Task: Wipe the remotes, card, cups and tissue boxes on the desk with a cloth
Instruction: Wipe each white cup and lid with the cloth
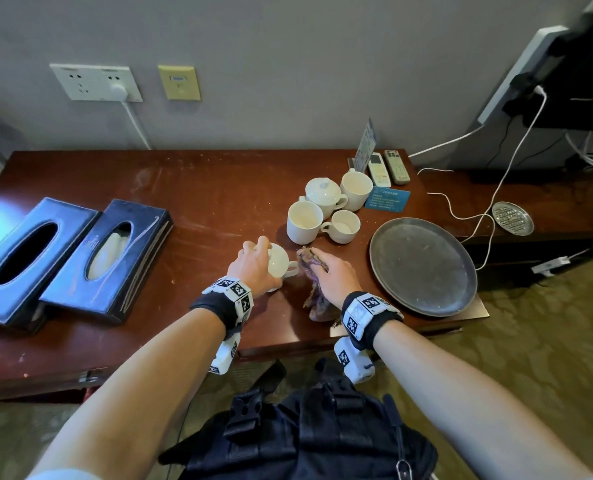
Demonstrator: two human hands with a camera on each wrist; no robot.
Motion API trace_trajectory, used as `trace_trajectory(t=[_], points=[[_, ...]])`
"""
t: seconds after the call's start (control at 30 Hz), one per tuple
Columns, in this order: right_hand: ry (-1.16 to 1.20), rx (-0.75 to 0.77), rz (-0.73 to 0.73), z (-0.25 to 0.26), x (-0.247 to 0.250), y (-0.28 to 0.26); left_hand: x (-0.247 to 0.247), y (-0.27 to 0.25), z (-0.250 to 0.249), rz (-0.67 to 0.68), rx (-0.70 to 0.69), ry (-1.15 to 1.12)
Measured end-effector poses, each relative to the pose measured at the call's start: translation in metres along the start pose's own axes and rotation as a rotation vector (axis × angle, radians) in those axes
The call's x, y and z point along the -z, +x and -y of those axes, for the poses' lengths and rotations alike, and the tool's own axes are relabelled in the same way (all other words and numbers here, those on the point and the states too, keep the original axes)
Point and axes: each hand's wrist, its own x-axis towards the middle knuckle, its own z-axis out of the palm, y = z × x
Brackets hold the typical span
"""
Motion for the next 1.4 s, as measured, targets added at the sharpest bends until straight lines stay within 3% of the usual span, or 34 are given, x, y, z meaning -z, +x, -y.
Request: trace_trajectory(t=[0.4, 0.83, 1.07, 1.4], points=[[-0.008, -0.023, 0.043, 0.005, 0.001, -0.003, 0.005, 0.001, 0.006, 0.071, -0.026, -0.049], [0.063, 0.079, -0.028, 0.003, 0.018, 0.019, 0.012, 0.011, -0.008, 0.015, 0.058, -0.055], [0.144, 0.114, -0.035, 0.001, 0.051, 0.051, 0.042, 0.027, -0.019, -0.060, 0.148, -0.093], [0.108, 0.078, -0.075, 0.007, 0.087, 0.099, 0.098, 0.085, -0.043, -0.160, 0.130, -0.112]])
